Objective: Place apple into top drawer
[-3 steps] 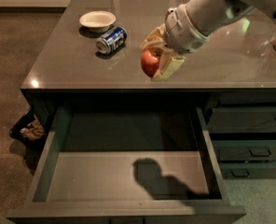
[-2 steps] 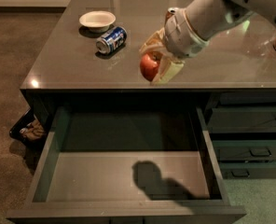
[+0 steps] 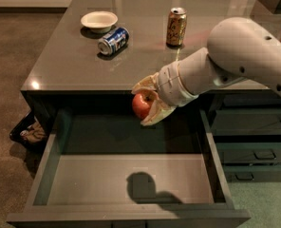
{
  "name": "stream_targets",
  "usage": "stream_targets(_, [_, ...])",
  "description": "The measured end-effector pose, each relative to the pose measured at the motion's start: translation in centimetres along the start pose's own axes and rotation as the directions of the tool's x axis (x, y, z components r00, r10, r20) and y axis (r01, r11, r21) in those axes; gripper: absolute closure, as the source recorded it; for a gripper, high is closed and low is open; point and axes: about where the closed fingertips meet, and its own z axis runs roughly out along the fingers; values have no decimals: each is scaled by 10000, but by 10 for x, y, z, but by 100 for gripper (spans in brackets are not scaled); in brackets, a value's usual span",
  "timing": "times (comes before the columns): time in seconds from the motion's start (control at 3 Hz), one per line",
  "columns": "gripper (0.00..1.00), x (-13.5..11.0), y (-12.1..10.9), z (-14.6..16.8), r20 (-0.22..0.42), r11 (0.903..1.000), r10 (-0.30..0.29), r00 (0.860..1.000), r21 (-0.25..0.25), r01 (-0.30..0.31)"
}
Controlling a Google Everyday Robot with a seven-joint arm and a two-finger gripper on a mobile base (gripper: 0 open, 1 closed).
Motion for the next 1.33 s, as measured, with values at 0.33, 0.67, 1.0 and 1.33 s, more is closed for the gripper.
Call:
stream_targets(0.33, [100, 0, 0, 0, 0, 10000, 0, 10000, 0, 0])
stream_targets(0.67, [100, 2, 17, 14, 361, 9999, 131, 9993, 10, -132])
stream_targets(1.0, [100, 5, 45, 32, 838, 9990, 386, 9957, 194, -404])
stream_targets(1.33, [100, 18, 78, 62, 1107, 9976, 674, 9916, 91, -688])
